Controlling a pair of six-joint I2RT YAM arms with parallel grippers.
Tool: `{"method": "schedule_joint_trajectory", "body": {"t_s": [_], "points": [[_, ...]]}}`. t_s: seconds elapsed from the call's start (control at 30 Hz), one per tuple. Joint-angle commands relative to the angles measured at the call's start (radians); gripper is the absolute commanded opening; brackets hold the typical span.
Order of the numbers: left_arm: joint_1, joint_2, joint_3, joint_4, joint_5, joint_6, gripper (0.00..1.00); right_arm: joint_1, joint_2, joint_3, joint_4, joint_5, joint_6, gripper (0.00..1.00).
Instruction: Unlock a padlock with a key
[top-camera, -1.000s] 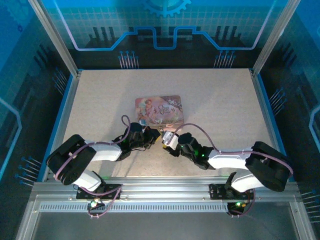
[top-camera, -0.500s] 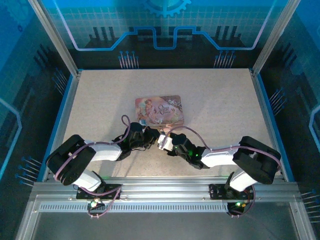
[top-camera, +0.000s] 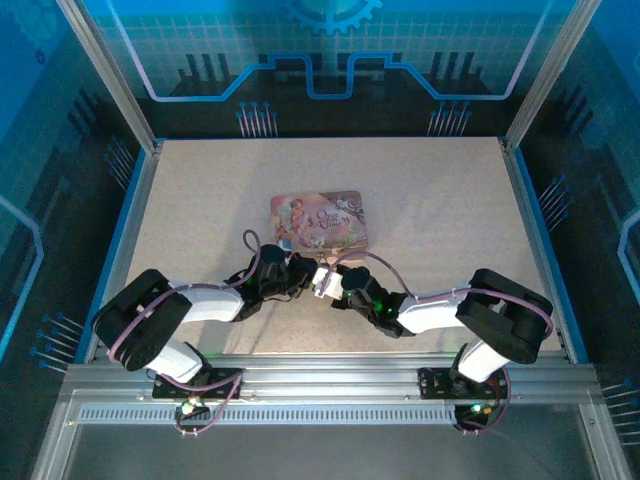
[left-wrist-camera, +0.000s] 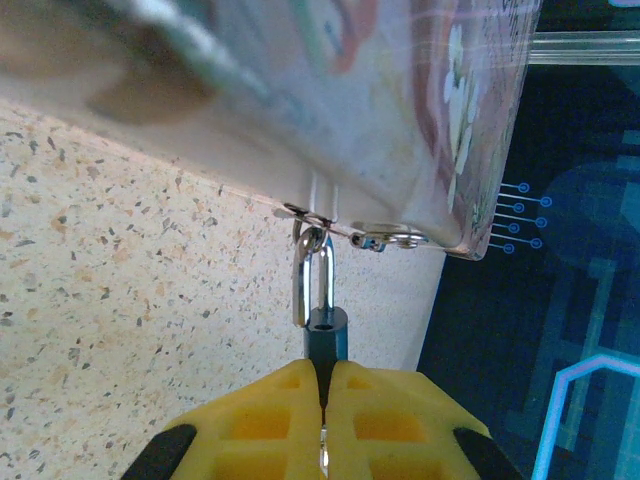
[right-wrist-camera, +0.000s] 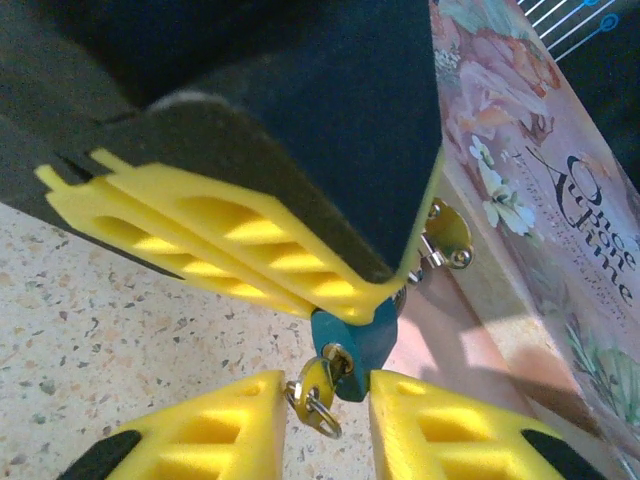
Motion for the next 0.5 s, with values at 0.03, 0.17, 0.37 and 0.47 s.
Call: {"method": "schedule_joint_trajectory", "body": {"t_s": [0.03, 0.17, 0.37, 0.47], "points": [[-0.019, -0.004, 0.004, -0.099, 0.078, -0.031, 0.08, 0.013, 0.026, 0.024, 0.052, 0.018, 0.006, 0.26], [-0.019, -0.006, 0.003, -0.101, 0.078, -0.031, 0.08, 0.013, 0.037, 0.031, 0.061, 0.022, 0.007, 0.22], [-0.019, -0.014, 0.003, -0.109, 0.075, -0.029, 0.08, 0.012, 0.051, 0.039, 0.075, 0.035, 0.010, 0.11], [-0.020, -0.015, 0.005, -0.111, 0.075, -0.030, 0.08, 0.012, 0.050, 0.035, 0.082, 0.041, 0.016, 0.05]]}}
